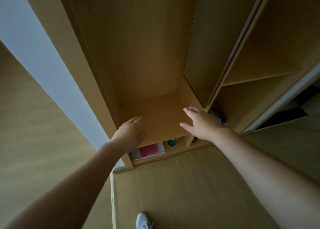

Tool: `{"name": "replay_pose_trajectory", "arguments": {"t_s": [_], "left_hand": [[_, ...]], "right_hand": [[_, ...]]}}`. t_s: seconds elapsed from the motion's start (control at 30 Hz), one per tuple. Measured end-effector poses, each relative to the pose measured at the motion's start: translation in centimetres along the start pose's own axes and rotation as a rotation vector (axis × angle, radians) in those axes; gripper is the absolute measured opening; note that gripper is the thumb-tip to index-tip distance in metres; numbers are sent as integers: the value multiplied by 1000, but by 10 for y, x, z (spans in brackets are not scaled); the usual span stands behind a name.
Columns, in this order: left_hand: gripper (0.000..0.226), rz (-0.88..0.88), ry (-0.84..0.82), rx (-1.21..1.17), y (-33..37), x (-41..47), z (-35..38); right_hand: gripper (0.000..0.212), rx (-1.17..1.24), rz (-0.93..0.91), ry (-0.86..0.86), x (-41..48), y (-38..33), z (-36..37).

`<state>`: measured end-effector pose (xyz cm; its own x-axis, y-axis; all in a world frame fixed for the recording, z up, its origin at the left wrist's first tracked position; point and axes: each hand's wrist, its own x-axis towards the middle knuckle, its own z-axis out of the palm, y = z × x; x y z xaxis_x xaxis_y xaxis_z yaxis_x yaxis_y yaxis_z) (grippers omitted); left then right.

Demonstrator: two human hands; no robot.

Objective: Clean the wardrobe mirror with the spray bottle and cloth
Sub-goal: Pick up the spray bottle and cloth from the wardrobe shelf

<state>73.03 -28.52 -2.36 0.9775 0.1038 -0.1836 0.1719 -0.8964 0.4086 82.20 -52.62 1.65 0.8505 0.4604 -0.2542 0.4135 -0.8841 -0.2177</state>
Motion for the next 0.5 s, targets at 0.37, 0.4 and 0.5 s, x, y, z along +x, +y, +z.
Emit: {"name": "replay_pose_trajectory", "arguments": {"t_s": [0.37, 0.4, 0.5], "left_hand": [[54, -47, 6, 36, 4, 75, -4], [54, -68, 12, 33, 6, 78, -1], [57, -152, 16, 25, 14, 88, 16]], "right_hand": [[68, -23, -78, -52, 93, 23, -6], [68, -31, -99, -63, 101, 27, -4], [67, -48, -173, -104, 122, 41, 3]]}}
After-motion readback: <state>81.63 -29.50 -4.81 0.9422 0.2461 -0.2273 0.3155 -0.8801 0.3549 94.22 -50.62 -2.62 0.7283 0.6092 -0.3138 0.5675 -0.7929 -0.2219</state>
